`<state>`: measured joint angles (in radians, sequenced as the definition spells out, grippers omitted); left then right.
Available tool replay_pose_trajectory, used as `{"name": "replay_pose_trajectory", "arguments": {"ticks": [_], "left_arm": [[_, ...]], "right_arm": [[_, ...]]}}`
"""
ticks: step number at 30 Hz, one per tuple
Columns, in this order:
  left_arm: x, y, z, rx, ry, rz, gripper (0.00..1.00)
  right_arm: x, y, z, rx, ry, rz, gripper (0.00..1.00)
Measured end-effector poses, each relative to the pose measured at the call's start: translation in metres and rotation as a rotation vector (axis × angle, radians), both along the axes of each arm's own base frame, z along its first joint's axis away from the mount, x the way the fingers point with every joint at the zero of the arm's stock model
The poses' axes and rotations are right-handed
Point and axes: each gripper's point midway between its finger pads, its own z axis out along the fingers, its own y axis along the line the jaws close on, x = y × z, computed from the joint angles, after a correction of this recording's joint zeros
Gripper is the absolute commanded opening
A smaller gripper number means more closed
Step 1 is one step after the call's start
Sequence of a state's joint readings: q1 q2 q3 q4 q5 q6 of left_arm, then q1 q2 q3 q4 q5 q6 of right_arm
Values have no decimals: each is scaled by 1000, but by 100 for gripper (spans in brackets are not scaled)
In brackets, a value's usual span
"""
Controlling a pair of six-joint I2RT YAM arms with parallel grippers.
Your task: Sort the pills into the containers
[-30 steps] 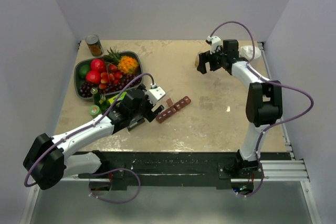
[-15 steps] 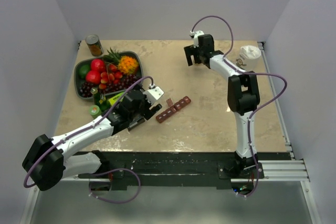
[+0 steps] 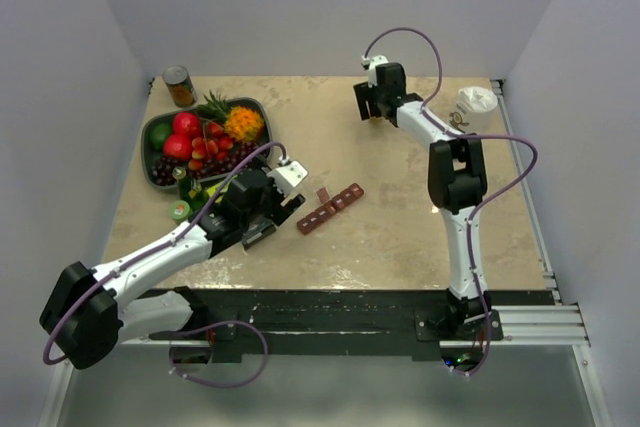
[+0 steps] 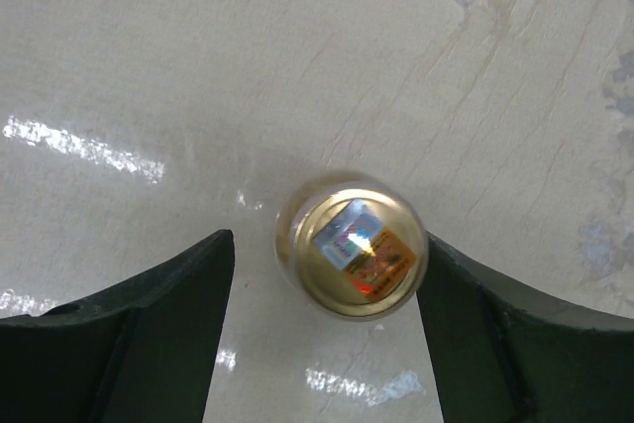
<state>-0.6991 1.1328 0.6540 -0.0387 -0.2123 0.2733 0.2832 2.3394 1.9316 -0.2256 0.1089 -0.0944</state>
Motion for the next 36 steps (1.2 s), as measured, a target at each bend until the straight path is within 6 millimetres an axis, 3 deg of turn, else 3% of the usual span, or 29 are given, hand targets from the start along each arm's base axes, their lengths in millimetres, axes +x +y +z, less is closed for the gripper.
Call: {"name": "replay_pose_trajectory", "arguments": {"ticks": [2, 4, 6, 9, 13, 18, 26, 32, 36], "left_arm": [[2, 3, 4, -9, -8, 9, 99], [3, 5, 6, -17, -13, 13, 99], [3, 4, 8, -27, -15, 7, 99], [3, 1, 9, -43, -15, -9, 99], [2, -5, 10, -62, -9, -34, 99], [-3, -11, 16, -100, -7, -66, 99], [-17, -24, 60, -232, -109, -177, 99], [-31, -29, 72, -283, -143, -248, 99], [-32, -28, 73, -272, -155, -254, 99]], "right_arm": [[5, 3, 5, 7, -18, 7, 55], [7, 5, 6, 13, -25, 20, 48], [7, 6, 7, 17, -28, 27, 35], [7, 8, 7, 11, -30, 43, 26], [-3, 9, 9, 7, -30, 73, 23], [-55, 5, 12, 2, 26, 144, 21], [-155, 0, 42, 23, 39, 330, 22], [-227, -8, 24, 22, 94, 438, 26], [-255, -8, 20, -10, 117, 552, 37]]}}
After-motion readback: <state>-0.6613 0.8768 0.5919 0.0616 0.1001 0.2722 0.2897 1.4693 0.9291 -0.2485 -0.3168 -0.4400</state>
